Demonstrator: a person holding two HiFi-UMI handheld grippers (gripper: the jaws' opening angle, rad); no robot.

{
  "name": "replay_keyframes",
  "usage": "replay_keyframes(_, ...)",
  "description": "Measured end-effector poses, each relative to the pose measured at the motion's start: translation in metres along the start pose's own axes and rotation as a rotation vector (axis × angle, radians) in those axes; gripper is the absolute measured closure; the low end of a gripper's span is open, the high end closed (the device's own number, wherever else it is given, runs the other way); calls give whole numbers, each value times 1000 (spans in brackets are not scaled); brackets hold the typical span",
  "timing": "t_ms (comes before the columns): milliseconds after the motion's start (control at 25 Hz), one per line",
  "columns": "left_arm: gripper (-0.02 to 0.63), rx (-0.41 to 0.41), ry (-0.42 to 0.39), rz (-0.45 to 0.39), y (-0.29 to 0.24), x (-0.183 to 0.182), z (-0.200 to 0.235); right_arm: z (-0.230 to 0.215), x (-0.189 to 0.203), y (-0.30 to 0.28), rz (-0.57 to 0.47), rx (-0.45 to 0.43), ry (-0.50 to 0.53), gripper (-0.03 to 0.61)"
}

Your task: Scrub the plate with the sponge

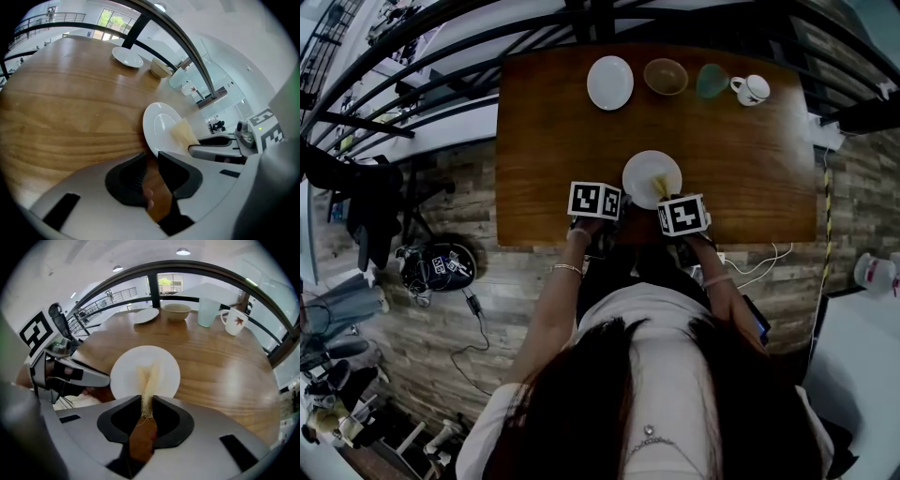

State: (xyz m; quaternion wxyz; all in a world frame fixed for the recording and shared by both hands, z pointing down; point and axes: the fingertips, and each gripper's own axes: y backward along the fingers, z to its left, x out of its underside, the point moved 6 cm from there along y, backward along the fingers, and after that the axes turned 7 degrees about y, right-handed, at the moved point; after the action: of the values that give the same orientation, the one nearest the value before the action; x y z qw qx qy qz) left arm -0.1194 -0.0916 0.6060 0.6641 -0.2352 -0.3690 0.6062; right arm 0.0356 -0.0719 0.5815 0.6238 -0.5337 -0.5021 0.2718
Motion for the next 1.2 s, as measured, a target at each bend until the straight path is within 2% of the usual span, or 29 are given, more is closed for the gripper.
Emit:
replay_keyframes(240,531,-1,2,1,-1,1,0,52,-8,-4,-1,-181,55,486)
replay_keyframes(440,531,-2,3,1,0,1,1,58,-11,-4,-32,-167,59,486)
replay_keyframes(640,531,-1,1,3,0,0,0,45,0,-3,-6,-165,-4,486)
replay_keyframes(1200,531,-15,-7,-7,-1,3,-2,-4,23,10,-45,-115,-159,486)
